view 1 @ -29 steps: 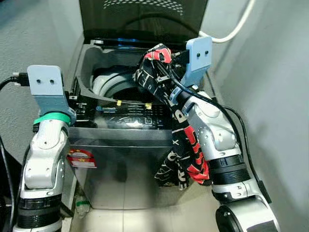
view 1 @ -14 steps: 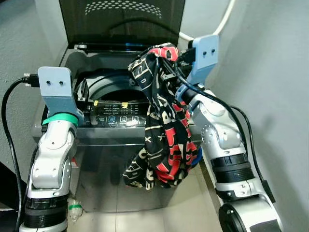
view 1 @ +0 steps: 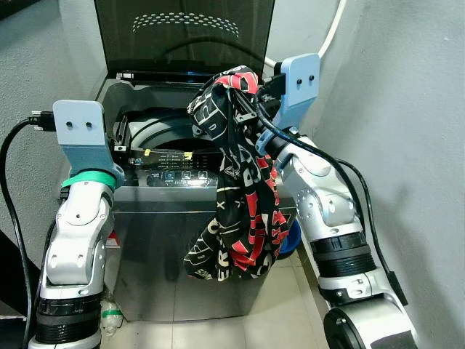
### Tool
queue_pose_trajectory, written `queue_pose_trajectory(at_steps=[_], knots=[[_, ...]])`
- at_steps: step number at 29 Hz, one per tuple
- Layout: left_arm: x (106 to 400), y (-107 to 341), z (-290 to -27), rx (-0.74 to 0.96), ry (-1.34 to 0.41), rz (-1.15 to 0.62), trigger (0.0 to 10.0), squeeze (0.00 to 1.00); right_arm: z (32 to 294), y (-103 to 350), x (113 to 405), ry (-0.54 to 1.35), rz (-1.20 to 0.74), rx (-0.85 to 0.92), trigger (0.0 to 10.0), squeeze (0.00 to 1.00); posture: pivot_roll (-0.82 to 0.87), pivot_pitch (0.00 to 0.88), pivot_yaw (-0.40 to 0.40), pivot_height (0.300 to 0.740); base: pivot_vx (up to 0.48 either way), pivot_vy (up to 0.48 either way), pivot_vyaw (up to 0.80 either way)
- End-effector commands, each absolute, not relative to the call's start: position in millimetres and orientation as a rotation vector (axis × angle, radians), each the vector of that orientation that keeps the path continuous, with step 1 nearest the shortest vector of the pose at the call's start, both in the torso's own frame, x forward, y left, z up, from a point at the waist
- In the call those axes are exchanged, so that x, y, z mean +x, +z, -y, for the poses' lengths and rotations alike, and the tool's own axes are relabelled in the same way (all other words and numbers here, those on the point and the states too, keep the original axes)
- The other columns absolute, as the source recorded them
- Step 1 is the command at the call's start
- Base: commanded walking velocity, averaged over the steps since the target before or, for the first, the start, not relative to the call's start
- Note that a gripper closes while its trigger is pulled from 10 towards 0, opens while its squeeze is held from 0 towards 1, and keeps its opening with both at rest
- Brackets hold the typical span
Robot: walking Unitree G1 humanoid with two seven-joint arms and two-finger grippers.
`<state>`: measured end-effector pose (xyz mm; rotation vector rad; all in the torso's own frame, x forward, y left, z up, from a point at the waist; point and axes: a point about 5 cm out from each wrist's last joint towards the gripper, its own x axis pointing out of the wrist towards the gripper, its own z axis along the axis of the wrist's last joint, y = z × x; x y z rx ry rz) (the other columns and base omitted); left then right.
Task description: Clothes washing
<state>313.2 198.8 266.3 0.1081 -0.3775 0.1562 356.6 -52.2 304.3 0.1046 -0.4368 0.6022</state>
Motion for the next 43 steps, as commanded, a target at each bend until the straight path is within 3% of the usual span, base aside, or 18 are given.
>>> queue_pose_trajectory(at_steps=[1,32,37,43], knots=[[310.9,267.6,-196.8,0.105,0.143,0.397,10.0,0.0,51.9,304.5,353.2,0.617,0.446,0.109,10.0,0.0,0.16,0.02,-0.003,0.74,0.0,0.0,0.0],[308.5,272.9,-195.0,0.073,0.122,0.455,10.0,0.0,53.1,303.9,351.3,0.626,0.446,0.109,10.0,0.0,0.16,0.02,0.0,0.74,0.379,0.0,0.0],[309.0,271.9,-194.3,0.085,0.118,0.451,10.0,0.0,51.1,311.1,351.2,0.638,0.468,0.112,10.0,0.0,0.16,0.02,-0.001,0.74,0.0,0.0,0.0],[309.4,272.5,-193.4,0.093,0.11,0.46,10.0,0.0,27.7,359.6,349.9,0.739,0.578,0.091,10.0,0.0,0.16,0.018,0.003,0.74,0.0,0.0,0.0]])
